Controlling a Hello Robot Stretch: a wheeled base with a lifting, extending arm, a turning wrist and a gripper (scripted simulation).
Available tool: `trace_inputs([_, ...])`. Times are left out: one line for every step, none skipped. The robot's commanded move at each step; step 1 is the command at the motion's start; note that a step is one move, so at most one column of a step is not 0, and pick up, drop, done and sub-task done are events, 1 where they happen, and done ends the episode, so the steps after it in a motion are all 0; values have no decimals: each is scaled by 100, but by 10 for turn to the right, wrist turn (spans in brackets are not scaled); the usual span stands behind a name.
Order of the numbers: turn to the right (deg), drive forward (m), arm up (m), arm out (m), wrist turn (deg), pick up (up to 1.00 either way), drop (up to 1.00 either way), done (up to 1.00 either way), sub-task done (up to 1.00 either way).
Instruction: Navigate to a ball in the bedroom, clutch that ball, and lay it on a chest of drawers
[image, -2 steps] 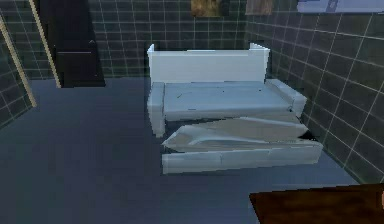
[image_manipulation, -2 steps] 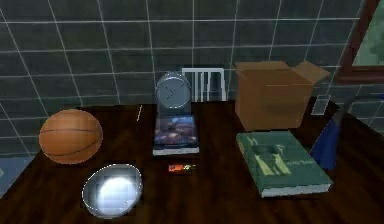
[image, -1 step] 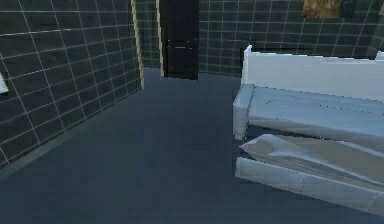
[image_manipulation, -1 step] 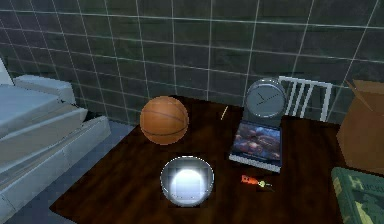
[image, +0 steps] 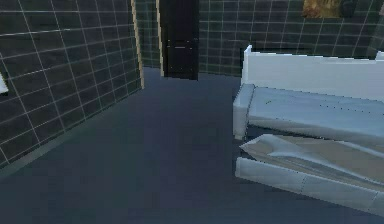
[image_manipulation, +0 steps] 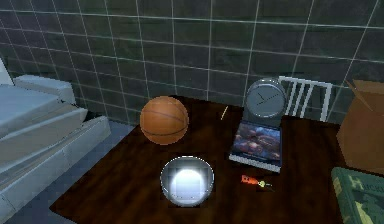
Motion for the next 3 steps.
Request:
trace_inputs([0,0,38,0,0,0,0,0,0])
trace_inputs([0,0,0,44,0,0,0,0,0])
trace_inputs([0,0,0,0,450,0,0,0,0])
